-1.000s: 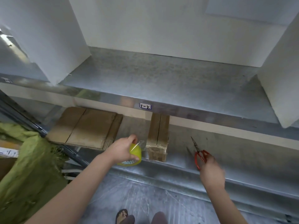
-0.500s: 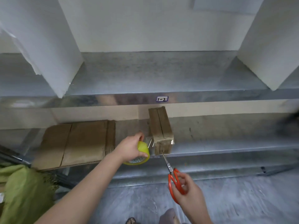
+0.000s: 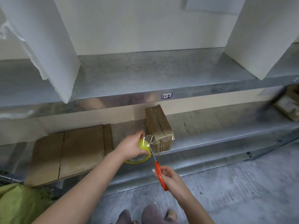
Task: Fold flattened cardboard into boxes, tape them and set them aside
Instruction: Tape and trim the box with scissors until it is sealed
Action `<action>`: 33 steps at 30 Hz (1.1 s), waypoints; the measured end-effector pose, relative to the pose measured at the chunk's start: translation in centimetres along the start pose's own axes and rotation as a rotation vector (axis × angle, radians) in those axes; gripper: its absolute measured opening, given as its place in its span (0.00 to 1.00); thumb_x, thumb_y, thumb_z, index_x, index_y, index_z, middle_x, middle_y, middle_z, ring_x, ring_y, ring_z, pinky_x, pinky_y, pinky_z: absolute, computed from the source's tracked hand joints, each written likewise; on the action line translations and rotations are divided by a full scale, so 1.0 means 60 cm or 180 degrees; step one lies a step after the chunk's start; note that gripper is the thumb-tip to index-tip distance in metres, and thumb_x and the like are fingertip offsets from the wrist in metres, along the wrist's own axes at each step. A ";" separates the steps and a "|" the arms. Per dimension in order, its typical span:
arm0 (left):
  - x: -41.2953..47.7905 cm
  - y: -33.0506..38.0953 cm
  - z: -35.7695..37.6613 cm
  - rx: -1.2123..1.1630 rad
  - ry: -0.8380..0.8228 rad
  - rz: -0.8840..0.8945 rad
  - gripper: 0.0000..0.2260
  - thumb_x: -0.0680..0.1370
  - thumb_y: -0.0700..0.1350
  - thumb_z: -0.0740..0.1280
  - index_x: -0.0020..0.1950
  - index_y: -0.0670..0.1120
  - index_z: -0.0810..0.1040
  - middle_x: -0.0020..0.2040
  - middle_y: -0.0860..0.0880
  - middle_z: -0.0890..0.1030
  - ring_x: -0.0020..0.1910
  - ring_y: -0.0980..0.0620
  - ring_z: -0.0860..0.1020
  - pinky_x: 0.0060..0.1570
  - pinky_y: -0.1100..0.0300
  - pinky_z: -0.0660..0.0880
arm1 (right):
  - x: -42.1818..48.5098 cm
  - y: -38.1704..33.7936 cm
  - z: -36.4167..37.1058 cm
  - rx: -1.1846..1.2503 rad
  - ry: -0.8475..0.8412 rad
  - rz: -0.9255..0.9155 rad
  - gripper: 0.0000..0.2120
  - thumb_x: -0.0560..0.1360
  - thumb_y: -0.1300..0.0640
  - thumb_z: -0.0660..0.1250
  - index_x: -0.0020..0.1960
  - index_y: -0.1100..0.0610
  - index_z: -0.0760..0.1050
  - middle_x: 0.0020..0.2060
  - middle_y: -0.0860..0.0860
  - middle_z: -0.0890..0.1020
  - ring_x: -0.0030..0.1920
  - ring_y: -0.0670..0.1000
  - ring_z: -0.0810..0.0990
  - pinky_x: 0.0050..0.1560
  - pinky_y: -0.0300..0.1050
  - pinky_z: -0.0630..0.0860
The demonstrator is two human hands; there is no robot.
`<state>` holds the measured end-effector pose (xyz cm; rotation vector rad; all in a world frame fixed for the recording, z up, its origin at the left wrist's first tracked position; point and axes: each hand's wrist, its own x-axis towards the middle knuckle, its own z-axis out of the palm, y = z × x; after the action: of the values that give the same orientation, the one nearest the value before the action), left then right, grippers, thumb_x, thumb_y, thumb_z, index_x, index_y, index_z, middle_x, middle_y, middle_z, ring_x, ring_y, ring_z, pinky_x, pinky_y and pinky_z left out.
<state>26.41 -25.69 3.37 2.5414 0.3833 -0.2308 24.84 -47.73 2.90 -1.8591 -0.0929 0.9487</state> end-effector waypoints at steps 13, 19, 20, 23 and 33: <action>0.004 0.001 0.000 -0.0007 -0.0033 0.0119 0.28 0.65 0.58 0.77 0.56 0.51 0.66 0.48 0.52 0.73 0.46 0.51 0.73 0.40 0.59 0.67 | 0.028 0.002 -0.003 0.0131 0.0106 0.0005 0.09 0.74 0.45 0.71 0.49 0.48 0.80 0.34 0.45 0.79 0.37 0.44 0.77 0.42 0.40 0.73; 0.007 0.003 0.006 0.0046 -0.0064 0.0236 0.27 0.65 0.57 0.77 0.51 0.51 0.63 0.44 0.51 0.73 0.42 0.50 0.72 0.36 0.58 0.64 | 0.034 0.004 -0.009 -0.0041 0.0151 -0.0089 0.07 0.74 0.47 0.71 0.48 0.50 0.80 0.33 0.47 0.78 0.33 0.45 0.76 0.37 0.39 0.75; 0.007 0.004 0.008 0.0047 -0.0079 0.0250 0.27 0.66 0.57 0.77 0.52 0.50 0.63 0.44 0.52 0.73 0.43 0.50 0.71 0.36 0.57 0.63 | 0.036 0.004 -0.009 -0.0083 0.0151 -0.0074 0.08 0.74 0.47 0.71 0.48 0.50 0.80 0.32 0.47 0.78 0.32 0.45 0.76 0.37 0.40 0.76; 0.010 0.005 0.011 0.0068 -0.0087 0.0239 0.28 0.66 0.56 0.77 0.55 0.49 0.64 0.46 0.52 0.72 0.44 0.51 0.70 0.39 0.58 0.64 | 0.047 0.010 -0.006 -0.0418 0.0285 -0.0109 0.13 0.71 0.40 0.72 0.46 0.48 0.79 0.29 0.46 0.78 0.32 0.45 0.78 0.39 0.45 0.79; 0.015 -0.004 0.016 -0.0014 -0.0057 0.0034 0.36 0.66 0.58 0.76 0.67 0.48 0.65 0.65 0.47 0.75 0.60 0.47 0.74 0.56 0.56 0.72 | 0.062 0.069 -0.065 -0.1770 0.0477 -0.0541 0.28 0.64 0.26 0.63 0.59 0.39 0.70 0.53 0.37 0.77 0.54 0.40 0.77 0.55 0.43 0.76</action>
<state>27.13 -25.84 2.25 2.5346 0.3630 -0.2485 28.55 -50.97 -1.80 -2.3791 -0.4544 0.7038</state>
